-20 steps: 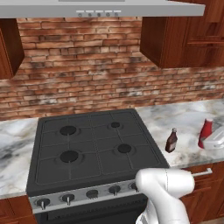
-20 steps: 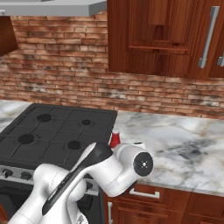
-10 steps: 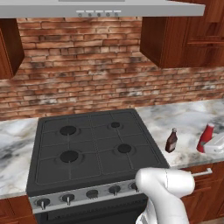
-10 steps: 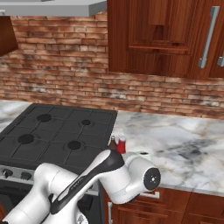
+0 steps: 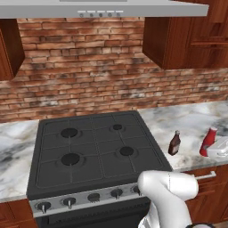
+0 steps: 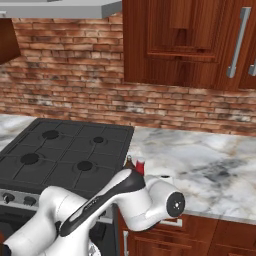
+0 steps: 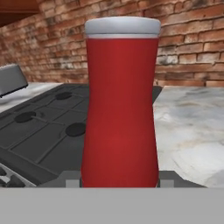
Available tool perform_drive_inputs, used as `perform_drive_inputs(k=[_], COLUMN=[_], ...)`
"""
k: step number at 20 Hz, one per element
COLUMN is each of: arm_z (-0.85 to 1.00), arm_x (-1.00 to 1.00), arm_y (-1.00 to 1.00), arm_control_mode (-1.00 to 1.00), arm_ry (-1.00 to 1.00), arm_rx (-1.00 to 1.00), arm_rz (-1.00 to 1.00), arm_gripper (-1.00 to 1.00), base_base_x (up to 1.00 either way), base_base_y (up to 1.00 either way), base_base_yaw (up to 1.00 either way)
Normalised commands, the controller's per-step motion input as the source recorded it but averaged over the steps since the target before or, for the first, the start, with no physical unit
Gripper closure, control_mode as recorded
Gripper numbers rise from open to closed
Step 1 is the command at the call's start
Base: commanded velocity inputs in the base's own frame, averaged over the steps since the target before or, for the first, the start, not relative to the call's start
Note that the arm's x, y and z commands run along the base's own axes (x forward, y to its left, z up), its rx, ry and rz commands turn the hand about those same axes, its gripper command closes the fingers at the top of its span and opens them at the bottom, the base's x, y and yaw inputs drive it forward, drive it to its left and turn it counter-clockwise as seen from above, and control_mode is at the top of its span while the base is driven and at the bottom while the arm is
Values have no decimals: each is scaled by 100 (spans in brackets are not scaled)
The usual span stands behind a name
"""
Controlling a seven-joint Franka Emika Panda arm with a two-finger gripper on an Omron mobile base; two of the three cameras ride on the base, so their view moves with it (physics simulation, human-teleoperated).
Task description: Take 2 condiments from the cabinet and move them on the counter near the stove.Make sure the condiments are lined up with each other, next to each other.
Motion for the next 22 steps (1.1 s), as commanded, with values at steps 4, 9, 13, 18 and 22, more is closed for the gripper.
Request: perform_drive_inputs(k=[4,9,13,18,22], arm_z=[-25,-24,-18,-19,-14], arm_x=[14,16,14,9,12], arm_y=[0,0,0,0,0], arm_control_mode=[-100,-100,-100,-100,-100], arm_ry=[0,0,0,0,0], arm_rx=[0,0,0,0,1], arm_rz=[6,7,6,6,5], arm_gripper=[100,100,100,100,100], base_base_x=[0,0,0,0,0], base_base_y=[0,0,0,0,0], base_base_yaw=[0,0,0,0,0])
